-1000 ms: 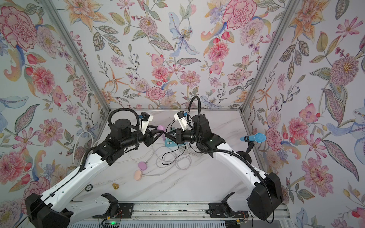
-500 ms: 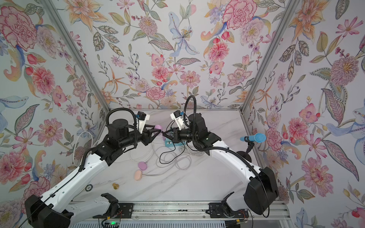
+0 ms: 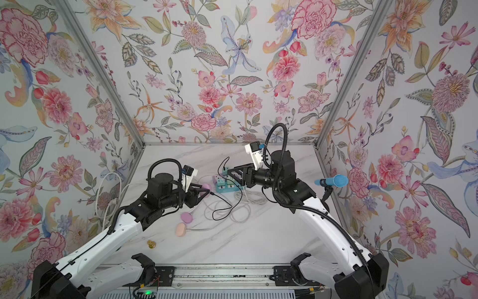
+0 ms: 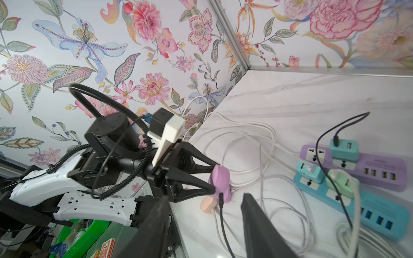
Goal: Charge the bluetooth headset
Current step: Place the bluetooth headset at the center of the board.
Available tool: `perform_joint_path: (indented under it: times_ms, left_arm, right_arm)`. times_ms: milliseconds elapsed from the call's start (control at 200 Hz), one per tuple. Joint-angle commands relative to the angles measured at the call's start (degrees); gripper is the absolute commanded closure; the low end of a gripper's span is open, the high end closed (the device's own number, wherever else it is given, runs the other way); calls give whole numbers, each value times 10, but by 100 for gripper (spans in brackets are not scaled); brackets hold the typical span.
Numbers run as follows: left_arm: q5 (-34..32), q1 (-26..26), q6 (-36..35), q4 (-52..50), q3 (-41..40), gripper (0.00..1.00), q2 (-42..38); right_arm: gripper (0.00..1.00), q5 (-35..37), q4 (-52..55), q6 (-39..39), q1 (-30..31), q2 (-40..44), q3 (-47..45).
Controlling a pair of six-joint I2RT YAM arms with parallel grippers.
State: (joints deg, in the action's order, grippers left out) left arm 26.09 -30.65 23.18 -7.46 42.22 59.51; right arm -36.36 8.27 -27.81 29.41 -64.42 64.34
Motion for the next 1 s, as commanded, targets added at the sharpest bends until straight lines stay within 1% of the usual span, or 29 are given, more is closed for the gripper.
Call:
perform_joint_path:
  times_ms: [0, 70, 175, 285, 375, 490, 600, 705, 811, 896, 936, 966, 996]
  left_arm:
    - [-26, -7, 67, -3, -57, 100, -34]
    - [-47, -22, 92, -7, -90, 100, -54]
    - [-70, -53, 141, -14, -132, 100, -78]
    - [-77, -86, 192, -19, -176, 100, -107]
    - [-96, -113, 203, -54, -195, 100, -127]
    - [-86, -134, 222, -77, -232, 100, -143]
    - [-85, -155, 242, -78, -269, 100, -154]
    - [-87, -157, 253, -65, -295, 99, -146]
    - [-99, -157, 251, -53, -297, 97, -121]
    - [-101, -157, 242, -36, -290, 93, -91]
    - [-100, -157, 240, -28, -287, 89, -77]
    - [-98, -157, 236, -21, -286, 83, -65]
    - [-97, -157, 233, -18, -284, 71, -54]
  right_arm:
    - [49, 27, 45, 10, -24, 28, -22]
    - [49, 34, 66, 11, -34, 34, -27]
    - [49, 31, 81, 9, -34, 31, -35]
    - [49, 30, 80, 6, -29, 27, -44]
    - [49, 33, 81, 8, -24, 23, -49]
    - [49, 33, 81, 11, -15, 15, -55]
    - [49, 35, 81, 14, -6, 10, -60]
    - [49, 37, 81, 15, -1, 9, -67]
    - [49, 43, 81, 14, 0, 11, -74]
    - [49, 45, 81, 14, 0, 13, -78]
    - [49, 47, 81, 14, 1, 13, -80]
    - [49, 48, 81, 14, 1, 14, -81]
    - [49, 49, 80, 14, 1, 14, -83]
